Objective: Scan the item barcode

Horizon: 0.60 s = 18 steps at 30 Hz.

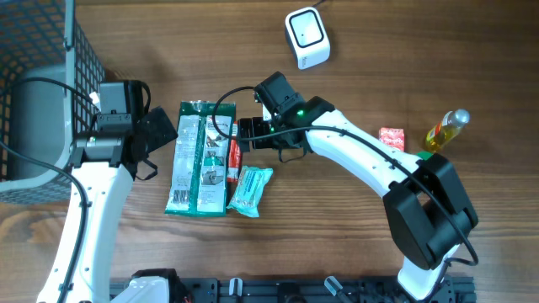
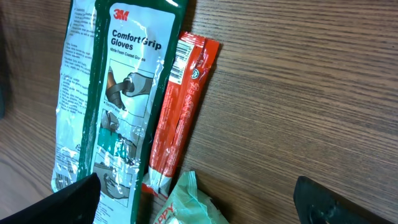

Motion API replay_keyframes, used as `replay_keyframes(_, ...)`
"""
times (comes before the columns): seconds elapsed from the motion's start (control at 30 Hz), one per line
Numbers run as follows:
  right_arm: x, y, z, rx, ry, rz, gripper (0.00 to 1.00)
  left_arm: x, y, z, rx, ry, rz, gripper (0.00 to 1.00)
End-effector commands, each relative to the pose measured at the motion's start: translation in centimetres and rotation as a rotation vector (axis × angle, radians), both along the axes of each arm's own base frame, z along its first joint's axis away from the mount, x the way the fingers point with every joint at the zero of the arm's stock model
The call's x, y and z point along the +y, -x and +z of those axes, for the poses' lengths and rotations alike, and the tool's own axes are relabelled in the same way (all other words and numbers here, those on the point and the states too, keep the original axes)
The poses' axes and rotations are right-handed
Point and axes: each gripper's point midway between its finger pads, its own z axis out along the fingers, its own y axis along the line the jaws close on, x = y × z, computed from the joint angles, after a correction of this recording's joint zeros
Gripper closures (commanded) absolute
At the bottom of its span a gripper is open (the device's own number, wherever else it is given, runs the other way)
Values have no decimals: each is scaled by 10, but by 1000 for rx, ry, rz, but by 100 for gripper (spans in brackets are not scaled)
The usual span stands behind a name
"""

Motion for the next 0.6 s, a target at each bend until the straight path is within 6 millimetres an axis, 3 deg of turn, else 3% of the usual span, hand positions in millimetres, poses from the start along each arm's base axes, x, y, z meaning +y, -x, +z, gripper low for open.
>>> replay_keyframes(0.0, 0, -2, 11, -25, -11, -10, 0, 3, -2, 3, -13, -6, 21, 0)
replay_keyframes(0.4, 3, 0, 13, -2, -37, -26, 0, 3, -2, 4, -13, -6, 21, 0)
replay_keyframes(0.43, 3, 0, 12, -9, -32, -11, 7, 3, -2, 3, -13, -6, 21, 0)
replay_keyframes(0.57, -2, -1, 11, 23, -30, -79, 73, 3, -2, 4, -13, -6, 21, 0)
